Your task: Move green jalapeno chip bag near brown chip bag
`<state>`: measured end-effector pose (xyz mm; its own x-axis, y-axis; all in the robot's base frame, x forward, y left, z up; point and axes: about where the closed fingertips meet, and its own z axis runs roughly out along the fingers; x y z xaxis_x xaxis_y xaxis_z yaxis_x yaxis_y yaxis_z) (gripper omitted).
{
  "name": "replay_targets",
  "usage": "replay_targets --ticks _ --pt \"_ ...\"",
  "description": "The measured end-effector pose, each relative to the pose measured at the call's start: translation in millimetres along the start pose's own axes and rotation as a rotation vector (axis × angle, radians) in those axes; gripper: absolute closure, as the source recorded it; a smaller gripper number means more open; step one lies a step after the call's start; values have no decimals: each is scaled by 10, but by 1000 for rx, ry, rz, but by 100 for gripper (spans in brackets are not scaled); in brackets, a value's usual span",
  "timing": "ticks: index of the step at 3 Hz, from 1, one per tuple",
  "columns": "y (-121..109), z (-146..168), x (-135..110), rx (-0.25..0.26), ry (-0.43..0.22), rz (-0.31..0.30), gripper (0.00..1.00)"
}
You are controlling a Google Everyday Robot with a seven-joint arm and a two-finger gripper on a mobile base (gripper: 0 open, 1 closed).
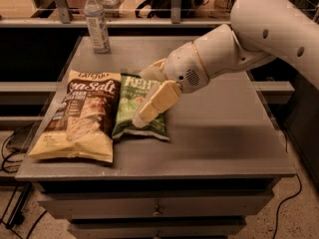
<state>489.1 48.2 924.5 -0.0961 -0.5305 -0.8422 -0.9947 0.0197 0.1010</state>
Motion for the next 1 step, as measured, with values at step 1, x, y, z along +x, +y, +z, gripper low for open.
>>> replay_targets --ticks 1 --pt "0 1 0 0 0 0 0"
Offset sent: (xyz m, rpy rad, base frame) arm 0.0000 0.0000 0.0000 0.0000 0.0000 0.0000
